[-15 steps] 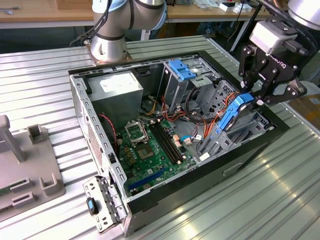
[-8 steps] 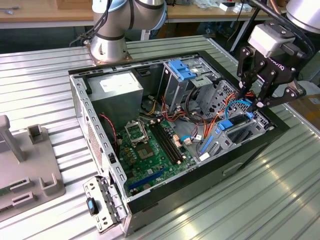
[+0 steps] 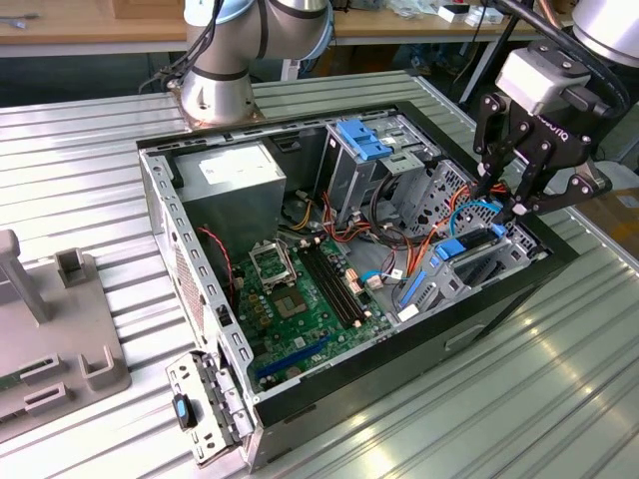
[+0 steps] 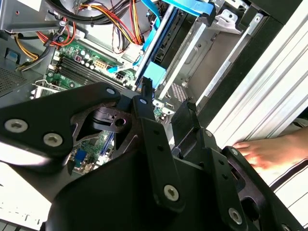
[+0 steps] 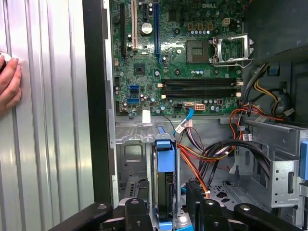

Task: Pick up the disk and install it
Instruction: 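Insert the disk into the insertion slot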

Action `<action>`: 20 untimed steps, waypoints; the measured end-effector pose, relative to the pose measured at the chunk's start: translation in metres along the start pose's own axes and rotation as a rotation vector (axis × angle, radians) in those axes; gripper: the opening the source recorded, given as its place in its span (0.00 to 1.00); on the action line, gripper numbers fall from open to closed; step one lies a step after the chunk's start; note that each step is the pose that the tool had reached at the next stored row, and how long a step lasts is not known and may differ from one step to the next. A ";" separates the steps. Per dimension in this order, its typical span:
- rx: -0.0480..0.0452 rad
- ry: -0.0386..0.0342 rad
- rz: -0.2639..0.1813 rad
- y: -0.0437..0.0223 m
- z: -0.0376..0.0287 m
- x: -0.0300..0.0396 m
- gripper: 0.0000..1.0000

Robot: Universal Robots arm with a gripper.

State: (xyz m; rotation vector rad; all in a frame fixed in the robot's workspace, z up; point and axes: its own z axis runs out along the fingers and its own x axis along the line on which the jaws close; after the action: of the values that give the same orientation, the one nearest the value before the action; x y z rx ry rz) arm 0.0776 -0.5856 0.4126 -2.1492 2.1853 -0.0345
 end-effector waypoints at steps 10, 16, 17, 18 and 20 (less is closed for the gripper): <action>0.0000 0.0000 0.000 -0.0004 0.0004 -0.0056 0.44; -0.0035 0.0003 0.001 -0.0153 0.0237 -0.0208 0.44; -0.0035 0.0003 0.001 -0.0155 0.0254 -0.0209 0.44; -0.0035 0.0003 0.001 -0.0155 0.0276 -0.0210 0.44; -0.0036 0.0004 0.001 -0.0155 0.0317 -0.0211 0.44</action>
State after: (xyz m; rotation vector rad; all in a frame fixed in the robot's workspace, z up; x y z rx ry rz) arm 0.0956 -0.5636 0.3829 -2.1502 2.1882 -0.0309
